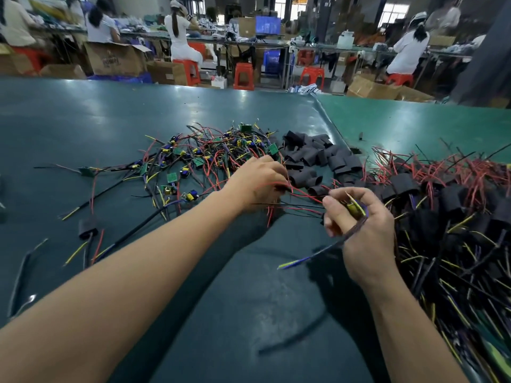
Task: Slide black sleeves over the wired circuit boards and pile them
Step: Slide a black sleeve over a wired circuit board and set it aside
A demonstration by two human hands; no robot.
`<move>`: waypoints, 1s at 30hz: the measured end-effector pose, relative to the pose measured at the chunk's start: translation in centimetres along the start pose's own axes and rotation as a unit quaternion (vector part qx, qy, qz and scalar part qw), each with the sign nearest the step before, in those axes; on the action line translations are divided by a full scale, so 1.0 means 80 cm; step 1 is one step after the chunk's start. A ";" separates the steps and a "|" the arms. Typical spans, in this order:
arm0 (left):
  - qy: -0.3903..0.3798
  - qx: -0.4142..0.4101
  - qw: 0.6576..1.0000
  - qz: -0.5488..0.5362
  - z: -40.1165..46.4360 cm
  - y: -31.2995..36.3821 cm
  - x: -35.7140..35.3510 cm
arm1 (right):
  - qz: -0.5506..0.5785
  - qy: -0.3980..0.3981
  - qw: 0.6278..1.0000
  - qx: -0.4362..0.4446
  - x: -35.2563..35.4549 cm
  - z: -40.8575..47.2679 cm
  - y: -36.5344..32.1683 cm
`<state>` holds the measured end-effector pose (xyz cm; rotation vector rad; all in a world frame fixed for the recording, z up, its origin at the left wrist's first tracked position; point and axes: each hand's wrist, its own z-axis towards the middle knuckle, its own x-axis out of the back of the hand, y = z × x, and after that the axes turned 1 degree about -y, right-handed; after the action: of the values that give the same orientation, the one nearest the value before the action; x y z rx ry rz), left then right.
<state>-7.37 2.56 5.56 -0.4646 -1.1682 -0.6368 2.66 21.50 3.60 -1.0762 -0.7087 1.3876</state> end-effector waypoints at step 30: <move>0.236 0.161 0.905 -0.314 -0.187 0.014 0.012 | 0.234 -0.003 0.947 -0.220 -0.037 -0.003 0.022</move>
<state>4.00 -6.44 1.48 0.3636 -0.9168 -1.0208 1.80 18.32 2.51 -1.6742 -0.8245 1.6750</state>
